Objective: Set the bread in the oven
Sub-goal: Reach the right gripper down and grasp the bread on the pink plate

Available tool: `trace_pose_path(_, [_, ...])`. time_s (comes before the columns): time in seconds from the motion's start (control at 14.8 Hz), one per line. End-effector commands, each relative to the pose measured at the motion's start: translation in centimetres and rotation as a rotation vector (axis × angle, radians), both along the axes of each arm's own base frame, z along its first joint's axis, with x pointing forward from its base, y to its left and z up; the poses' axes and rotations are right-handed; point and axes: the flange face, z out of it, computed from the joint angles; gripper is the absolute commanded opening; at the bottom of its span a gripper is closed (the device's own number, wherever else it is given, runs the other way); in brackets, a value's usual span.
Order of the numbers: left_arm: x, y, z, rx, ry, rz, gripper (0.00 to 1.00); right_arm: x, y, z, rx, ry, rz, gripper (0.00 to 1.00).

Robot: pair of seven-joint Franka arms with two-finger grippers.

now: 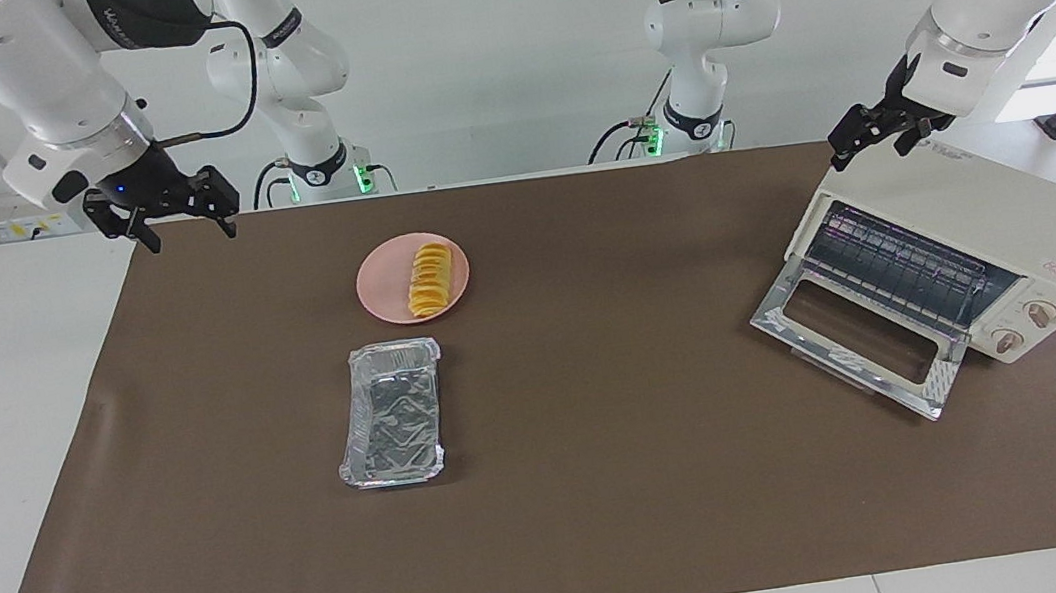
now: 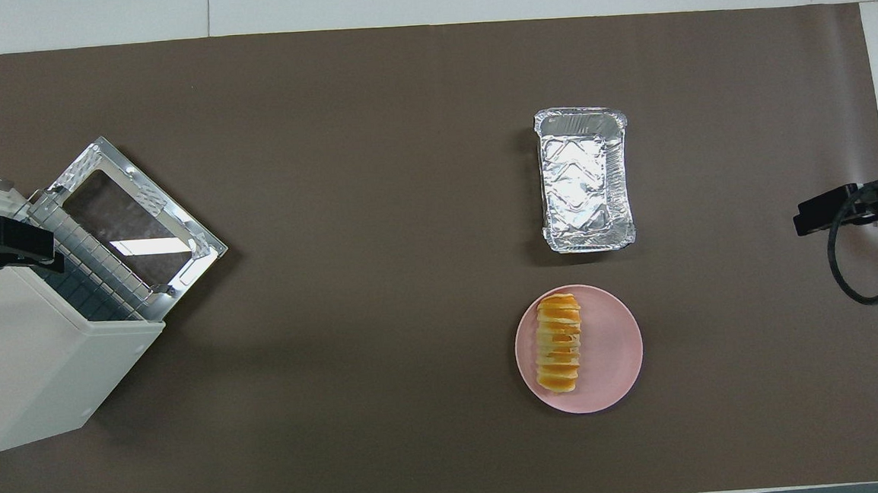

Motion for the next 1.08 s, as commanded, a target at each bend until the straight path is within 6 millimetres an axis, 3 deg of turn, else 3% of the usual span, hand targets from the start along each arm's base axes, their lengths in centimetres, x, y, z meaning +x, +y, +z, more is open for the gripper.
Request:
trace_pose_path(0.0, [-0.4,0.2,0.6,0.009,-0.016,-0.003,1.00,-0.4,-0.3,-0.2,-0.007,0.008,-0.012,1.00])
trace_pose_path(0.34, [-0.4,0.2,0.6,0.010,-0.016,-0.002,1.00,-0.7,-0.5,-0.4,-0.007,0.022,-0.016,1.00])
trace_pose_path(0.67, [-0.4,0.2,0.6,0.010,-0.016,-0.002,1.00,-2.9,1.0,-2.8,-0.004,0.068,-0.005,1.00])
trace_pose_path(0.88, [-0.4,0.2,0.5,0.009,-0.014,-0.003,1.00,-5.7,4.7,-6.4,-0.013,0.044,-0.024,1.00])
trace_pose_path(1.01, [-0.4,0.2,0.6,0.009,-0.016,-0.003,1.00,-8.0,8.6,-8.7,-0.031,0.036,-0.047,1.00])
